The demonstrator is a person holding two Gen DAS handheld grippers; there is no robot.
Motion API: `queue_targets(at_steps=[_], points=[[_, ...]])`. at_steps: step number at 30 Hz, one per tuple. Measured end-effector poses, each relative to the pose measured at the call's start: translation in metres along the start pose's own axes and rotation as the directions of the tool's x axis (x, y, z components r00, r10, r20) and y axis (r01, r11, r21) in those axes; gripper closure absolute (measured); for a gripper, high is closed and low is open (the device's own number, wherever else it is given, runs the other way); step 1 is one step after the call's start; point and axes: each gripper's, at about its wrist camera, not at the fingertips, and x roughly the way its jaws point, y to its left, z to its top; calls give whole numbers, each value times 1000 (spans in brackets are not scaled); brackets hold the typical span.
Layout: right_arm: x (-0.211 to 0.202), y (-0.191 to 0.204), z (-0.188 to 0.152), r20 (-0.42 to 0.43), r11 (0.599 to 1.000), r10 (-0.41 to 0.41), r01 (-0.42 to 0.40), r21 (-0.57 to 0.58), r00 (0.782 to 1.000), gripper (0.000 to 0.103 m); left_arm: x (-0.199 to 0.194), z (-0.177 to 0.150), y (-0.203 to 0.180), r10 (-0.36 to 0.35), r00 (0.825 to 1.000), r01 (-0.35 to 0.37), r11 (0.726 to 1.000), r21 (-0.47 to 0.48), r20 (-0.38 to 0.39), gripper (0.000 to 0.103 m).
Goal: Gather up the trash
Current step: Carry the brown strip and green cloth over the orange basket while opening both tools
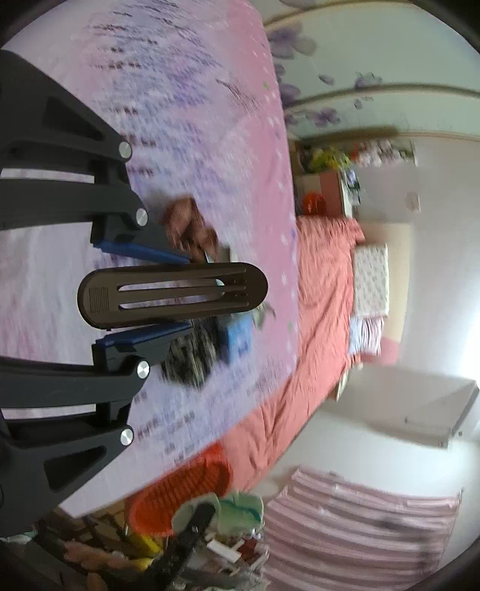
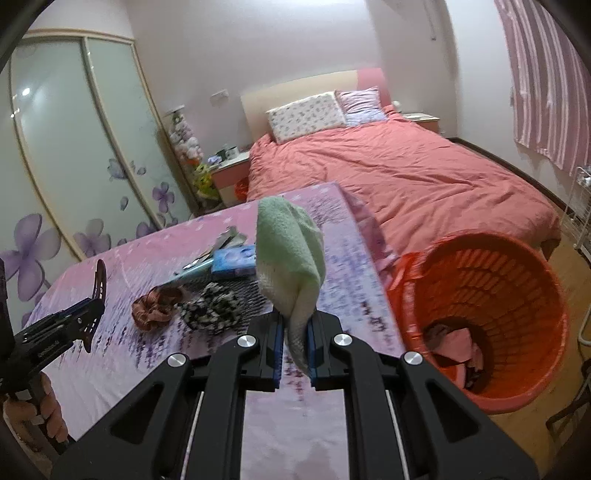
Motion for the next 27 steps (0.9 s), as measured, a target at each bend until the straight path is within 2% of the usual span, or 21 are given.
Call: queue_targets(at_steps=[4,10,13,16,23,26,27], points=[[-11,-22,5,28,999,-27,27,20,999,93,2,12,-39,-73,997,72,997,37,12,71],[-25,-63,13,66,995,-80,76,64,995,93,15,24,-110,-195,981,192,976,105,12,70],[-28,-85,15,74,991,-103,96,96,992,93,24,27,-151,-254,967,252,957,143,-2,70],[-29,-109,16,77,985,-126,116,127,989,93,39,31,-194,-321,946,322,931,174,-34,70],[-20,-156,15,60,969,-174,160,187,983,92,80,25,-274,-387,915,404,884,237,-117,70],[-9,-172,16,39,964,-188,177,199,981,86,103,20,-302,-371,917,398,878,266,-145,70],[-7,-176,17,36,963,-195,184,199,980,81,110,21,-305,-361,921,389,881,271,-148,69]])
